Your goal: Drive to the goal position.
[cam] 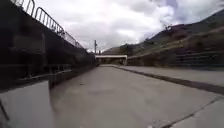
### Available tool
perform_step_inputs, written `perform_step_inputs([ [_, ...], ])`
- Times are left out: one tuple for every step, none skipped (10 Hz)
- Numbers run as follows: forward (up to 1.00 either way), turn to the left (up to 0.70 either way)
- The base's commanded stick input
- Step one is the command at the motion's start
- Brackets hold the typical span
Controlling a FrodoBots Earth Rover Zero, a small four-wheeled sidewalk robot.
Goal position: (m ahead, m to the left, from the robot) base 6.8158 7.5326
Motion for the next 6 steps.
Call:
perform_step_inputs([
  [0.7, 0.0],
  [0.7, 0.0],
  [0.7, 0.27],
  [0.7, 0.27],
  [0.7, 0.27],
  [0.7, 0.27],
])
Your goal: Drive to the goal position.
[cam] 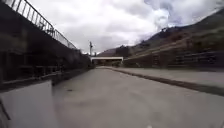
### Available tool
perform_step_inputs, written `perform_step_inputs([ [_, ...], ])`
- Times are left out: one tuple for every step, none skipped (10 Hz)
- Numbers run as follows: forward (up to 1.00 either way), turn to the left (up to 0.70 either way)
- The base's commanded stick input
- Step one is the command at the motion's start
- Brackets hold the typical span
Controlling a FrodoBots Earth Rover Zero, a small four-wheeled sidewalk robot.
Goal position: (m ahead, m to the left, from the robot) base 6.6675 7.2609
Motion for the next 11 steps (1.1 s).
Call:
perform_step_inputs([
  [0.7, 0.27],
  [0.7, 0.27],
  [0.7, 0.0],
  [0.7, 0.0],
  [0.7, 0.0],
  [0.7, 0.0],
  [0.7, 0.0],
  [0.7, 0.0],
  [0.7, 0.0],
  [0.7, 0.0],
  [0.7, 0.0],
])
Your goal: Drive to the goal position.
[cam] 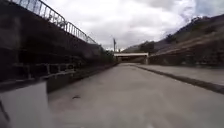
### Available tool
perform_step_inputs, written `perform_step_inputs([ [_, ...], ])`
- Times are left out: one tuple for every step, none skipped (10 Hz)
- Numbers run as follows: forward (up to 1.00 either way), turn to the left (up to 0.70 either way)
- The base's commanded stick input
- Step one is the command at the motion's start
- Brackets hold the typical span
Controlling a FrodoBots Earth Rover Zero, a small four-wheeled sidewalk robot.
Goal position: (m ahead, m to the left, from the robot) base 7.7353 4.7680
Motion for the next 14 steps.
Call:
perform_step_inputs([
  [0.7, 0.0],
  [0.7, 0.0],
  [0.7, -0.02],
  [0.7, -0.11],
  [0.7, -0.21],
  [0.7, -0.27],
  [0.7, -0.27],
  [0.7, -0.27],
  [0.7, -0.22],
  [0.7, -0.12],
  [0.7, -0.03],
  [0.7, 0.0],
  [0.7, 0.0],
  [0.7, 0.0],
])
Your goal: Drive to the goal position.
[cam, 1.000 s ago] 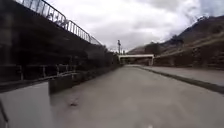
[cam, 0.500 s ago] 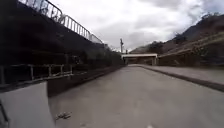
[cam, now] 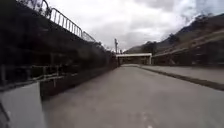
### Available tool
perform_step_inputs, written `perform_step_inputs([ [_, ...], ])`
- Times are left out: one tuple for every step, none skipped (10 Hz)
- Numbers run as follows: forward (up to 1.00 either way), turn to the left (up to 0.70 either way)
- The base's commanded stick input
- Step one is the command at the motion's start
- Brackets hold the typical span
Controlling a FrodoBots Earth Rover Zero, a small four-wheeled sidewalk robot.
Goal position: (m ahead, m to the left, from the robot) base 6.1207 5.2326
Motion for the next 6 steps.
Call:
perform_step_inputs([
  [0.7, -0.27],
  [0.7, -0.27],
  [0.7, -0.27],
  [0.7, -0.19],
  [0.7, -0.1],
  [0.7, -0.01],
])
